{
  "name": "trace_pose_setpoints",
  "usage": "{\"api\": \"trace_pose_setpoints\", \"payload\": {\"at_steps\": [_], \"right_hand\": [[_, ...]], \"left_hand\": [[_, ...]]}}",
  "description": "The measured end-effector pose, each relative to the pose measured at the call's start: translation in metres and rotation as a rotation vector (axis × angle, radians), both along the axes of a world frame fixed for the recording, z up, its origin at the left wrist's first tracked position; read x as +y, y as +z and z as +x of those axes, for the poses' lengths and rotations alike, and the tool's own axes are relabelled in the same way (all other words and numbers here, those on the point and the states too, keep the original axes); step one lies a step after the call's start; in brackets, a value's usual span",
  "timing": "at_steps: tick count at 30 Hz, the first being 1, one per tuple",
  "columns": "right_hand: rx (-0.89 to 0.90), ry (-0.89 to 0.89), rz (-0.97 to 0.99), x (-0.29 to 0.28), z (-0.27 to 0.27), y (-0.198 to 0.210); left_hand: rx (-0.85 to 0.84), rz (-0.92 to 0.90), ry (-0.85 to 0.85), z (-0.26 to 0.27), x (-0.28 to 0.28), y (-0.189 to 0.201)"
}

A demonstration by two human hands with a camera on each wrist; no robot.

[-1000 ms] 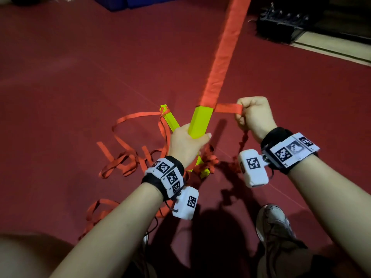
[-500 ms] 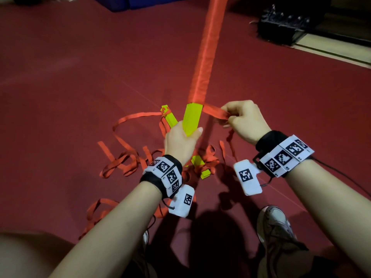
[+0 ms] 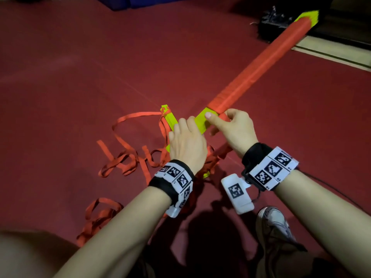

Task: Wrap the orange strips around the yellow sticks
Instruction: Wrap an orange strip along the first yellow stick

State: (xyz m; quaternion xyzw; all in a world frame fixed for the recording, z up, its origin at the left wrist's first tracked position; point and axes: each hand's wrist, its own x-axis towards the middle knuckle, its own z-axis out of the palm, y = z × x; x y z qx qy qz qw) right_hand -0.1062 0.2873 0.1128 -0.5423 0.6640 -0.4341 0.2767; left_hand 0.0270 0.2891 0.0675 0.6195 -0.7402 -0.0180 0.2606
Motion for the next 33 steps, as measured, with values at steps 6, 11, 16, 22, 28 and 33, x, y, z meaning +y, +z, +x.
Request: {"api": "trace_pose_setpoints", "payload": {"at_steps": [6,11,16,22,28,33], "right_hand": [[-0.182,-0.156,0.035,-0.002,0.003,-0.018],[-0.410,-0.139,0.042,-0.008,-0.006,-0.021],[-0.464,-0.037,0.023,-0.011,-0.020,-0.024],[-0.463,0.076,-0.011,-0.011,-0.019,-0.021],[-0.088,0.133,0.049,-0.018,-0.029,-0.010],[-0.041,0.112,0.112,-0.013,-0.016,-0.008]], "left_hand": [[-0.067,-0.211,-0.065,-0.006,0.007,-0.006],[0.133,-0.029,-0.128,-0.011,0.008,0.005],[0.596,0.452,-0.297,0.004,-0.012,0.015],[1.063,1.121,-0.409,0.022,-0.006,0.018],[0.684,0.642,-0.299,0.011,-0.009,0.010],[-0.161,0.168,-0.106,0.006,0.004,0.006]]}}
